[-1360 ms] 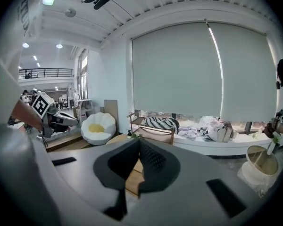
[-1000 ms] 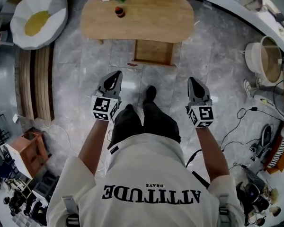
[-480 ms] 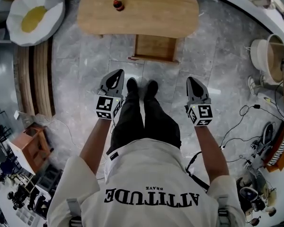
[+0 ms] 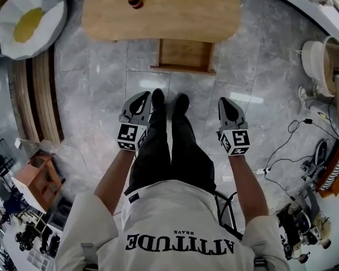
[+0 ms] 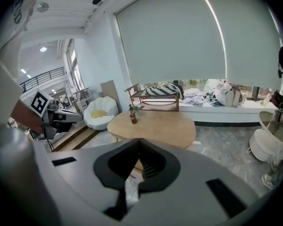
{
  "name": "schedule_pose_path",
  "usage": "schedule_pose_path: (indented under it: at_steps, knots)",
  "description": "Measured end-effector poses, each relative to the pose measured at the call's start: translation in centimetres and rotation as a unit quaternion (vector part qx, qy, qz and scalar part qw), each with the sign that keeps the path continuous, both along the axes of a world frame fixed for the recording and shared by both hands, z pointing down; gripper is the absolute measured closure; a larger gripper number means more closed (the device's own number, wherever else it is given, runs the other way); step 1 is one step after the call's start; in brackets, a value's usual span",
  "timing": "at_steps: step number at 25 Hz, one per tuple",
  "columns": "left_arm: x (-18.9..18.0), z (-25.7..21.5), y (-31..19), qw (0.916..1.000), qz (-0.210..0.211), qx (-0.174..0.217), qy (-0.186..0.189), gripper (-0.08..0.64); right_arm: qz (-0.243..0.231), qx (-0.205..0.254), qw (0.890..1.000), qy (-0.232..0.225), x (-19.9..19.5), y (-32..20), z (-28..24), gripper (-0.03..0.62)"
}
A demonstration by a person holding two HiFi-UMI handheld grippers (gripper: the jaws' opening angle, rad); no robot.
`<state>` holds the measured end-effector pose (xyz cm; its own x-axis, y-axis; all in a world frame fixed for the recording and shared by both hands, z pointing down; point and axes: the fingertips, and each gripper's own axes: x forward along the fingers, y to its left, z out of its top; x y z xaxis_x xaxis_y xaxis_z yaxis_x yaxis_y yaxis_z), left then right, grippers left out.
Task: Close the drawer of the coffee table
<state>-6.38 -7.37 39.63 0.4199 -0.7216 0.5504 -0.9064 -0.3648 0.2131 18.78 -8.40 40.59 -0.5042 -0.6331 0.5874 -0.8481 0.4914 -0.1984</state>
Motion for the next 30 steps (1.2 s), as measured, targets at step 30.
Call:
schedule_pose_path:
  at_steps: [30]
  knots:
    - [1.5, 24.2, 0.0, 0.9945, -0.007, -0.104, -0.013, 0.538, 0.041, -0.081, 0.996, 0.012, -0.7, -0.4, 23.2, 0.574]
